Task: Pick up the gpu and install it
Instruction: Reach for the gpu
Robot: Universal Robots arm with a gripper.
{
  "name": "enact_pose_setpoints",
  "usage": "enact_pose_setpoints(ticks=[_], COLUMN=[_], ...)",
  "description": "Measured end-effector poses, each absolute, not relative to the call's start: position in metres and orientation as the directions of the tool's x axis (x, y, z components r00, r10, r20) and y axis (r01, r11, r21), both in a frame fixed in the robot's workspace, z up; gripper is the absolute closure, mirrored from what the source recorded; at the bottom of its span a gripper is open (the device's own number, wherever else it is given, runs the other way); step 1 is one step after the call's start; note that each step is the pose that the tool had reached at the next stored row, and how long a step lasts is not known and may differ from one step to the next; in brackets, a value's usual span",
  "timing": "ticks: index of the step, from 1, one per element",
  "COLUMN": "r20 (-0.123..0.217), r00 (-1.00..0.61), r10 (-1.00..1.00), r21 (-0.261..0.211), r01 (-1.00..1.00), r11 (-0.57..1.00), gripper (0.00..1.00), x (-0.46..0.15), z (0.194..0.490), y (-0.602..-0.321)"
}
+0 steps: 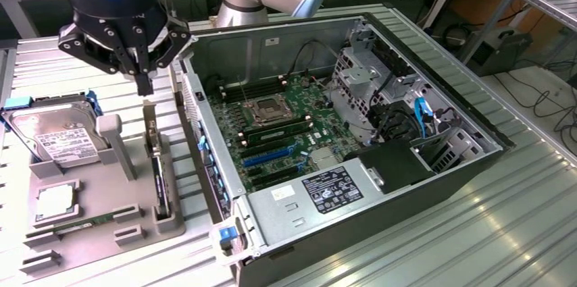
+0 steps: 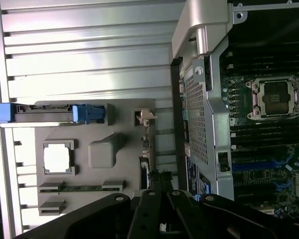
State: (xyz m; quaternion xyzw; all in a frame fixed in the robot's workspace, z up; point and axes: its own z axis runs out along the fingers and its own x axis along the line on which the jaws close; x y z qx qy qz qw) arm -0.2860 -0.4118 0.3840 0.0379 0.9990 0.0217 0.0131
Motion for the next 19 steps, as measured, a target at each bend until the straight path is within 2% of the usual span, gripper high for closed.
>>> enact_pose_setpoints(ticks=[19], r20=[-0.024], r00=[-0.997], r10=[0.076], r21=[0.044], r01=[0.075], r11=[0.996], gripper=[0.89], x=[-0.286], z=[0.3824], y=[-0.4197])
